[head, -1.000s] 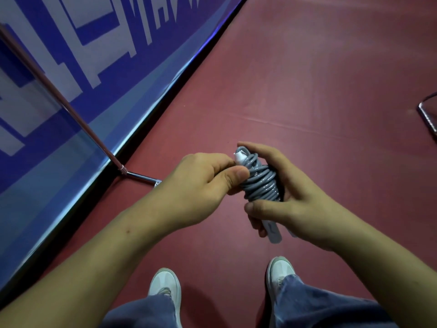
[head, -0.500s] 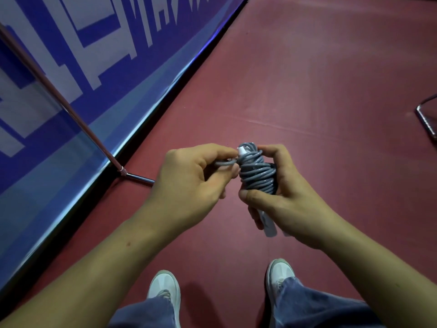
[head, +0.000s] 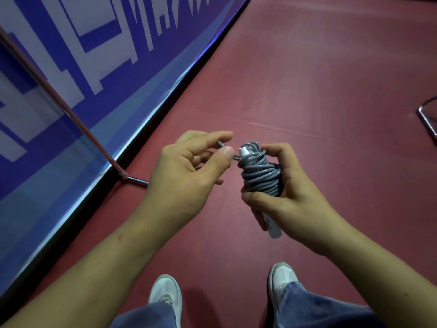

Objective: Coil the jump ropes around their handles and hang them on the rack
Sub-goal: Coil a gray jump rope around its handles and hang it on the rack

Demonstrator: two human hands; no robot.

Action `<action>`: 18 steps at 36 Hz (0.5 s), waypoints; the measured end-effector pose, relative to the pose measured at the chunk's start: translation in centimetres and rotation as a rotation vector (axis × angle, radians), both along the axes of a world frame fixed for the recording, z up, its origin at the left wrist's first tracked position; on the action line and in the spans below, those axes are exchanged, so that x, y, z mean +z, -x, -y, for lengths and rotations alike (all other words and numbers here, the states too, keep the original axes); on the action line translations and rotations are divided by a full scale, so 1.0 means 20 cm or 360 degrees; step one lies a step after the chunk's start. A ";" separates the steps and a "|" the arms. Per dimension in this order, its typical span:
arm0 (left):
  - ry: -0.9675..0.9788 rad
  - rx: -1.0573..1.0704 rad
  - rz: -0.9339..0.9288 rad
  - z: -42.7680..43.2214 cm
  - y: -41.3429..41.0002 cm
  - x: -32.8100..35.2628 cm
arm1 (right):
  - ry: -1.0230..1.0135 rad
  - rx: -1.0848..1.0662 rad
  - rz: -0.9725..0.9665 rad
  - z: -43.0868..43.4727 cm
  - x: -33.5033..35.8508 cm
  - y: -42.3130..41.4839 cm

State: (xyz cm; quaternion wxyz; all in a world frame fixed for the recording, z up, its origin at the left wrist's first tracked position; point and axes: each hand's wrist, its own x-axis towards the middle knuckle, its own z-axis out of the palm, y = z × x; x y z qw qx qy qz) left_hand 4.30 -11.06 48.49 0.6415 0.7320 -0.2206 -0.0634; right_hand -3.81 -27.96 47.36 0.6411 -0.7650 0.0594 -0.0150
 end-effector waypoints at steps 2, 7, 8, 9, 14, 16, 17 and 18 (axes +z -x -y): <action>0.0143 -0.0023 -0.0217 0.01 0.00 0.00 | -0.0140 0.0021 0.0003 -0.01 0.01 0.00; 0.0361 -0.0093 -0.0439 0.00 -0.01 0.00 | -0.0592 0.0054 -0.0070 0.00 0.03 0.00; 0.0361 -0.0104 -0.0422 0.00 -0.02 0.01 | -0.0656 0.0066 -0.0079 0.00 0.03 0.00; 0.0355 -0.0111 -0.0399 0.00 -0.01 0.02 | -0.0705 0.0074 -0.0090 -0.01 0.03 0.00; 0.0298 -0.0141 -0.0346 0.03 0.01 0.04 | -0.0884 0.0156 -0.0125 -0.02 0.04 0.00; 0.0283 -0.0214 -0.0373 0.03 0.02 0.05 | -0.0960 0.0189 -0.0135 -0.01 0.05 0.01; 0.0263 -0.0237 -0.0377 0.03 0.02 0.05 | -0.0995 0.0207 -0.0144 -0.01 0.05 0.01; 0.0239 -0.0249 -0.0365 0.02 0.02 0.05 | -0.1026 0.0237 -0.0147 -0.01 0.06 0.01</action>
